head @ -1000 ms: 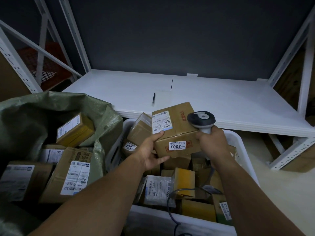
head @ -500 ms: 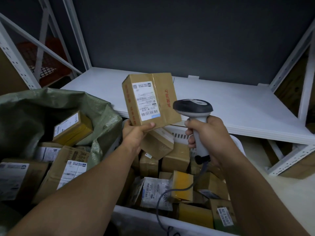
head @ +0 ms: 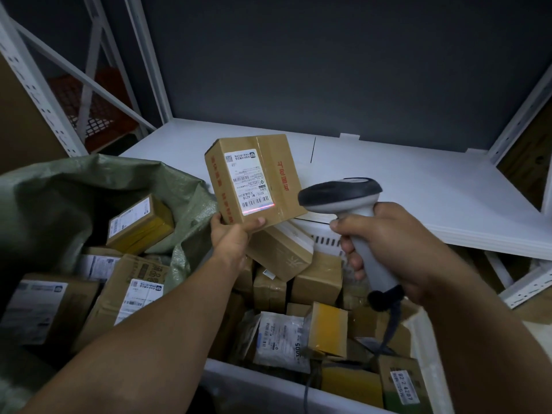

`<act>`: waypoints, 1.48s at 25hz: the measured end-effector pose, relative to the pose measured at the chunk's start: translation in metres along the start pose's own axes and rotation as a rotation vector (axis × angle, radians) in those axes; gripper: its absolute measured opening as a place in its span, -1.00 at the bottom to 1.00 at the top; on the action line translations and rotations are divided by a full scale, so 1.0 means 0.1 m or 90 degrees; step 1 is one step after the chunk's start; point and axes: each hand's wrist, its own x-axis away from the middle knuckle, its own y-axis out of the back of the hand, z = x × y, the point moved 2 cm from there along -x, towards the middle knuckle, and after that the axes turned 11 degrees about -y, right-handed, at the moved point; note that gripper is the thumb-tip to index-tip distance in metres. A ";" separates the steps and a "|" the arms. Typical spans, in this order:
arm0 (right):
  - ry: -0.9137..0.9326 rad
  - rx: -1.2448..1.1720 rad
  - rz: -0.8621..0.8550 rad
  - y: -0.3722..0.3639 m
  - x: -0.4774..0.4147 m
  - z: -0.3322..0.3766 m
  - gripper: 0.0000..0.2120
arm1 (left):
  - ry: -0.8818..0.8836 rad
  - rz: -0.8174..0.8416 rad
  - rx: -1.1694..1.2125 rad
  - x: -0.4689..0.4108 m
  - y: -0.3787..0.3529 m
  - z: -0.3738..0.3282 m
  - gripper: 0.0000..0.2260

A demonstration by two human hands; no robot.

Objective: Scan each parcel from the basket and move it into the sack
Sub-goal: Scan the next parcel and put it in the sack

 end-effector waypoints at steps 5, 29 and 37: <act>0.025 0.001 0.006 0.07 0.17 0.11 -0.82 | -0.015 -0.006 -0.002 -0.05 0.05 -0.03 -0.07; 0.066 0.002 -0.004 0.15 0.29 0.19 -0.81 | -0.098 0.001 -0.147 -0.16 0.20 -0.06 0.06; 0.106 -0.047 0.000 0.13 0.33 0.26 -0.85 | -0.094 0.002 -0.184 -0.20 0.23 -0.02 0.15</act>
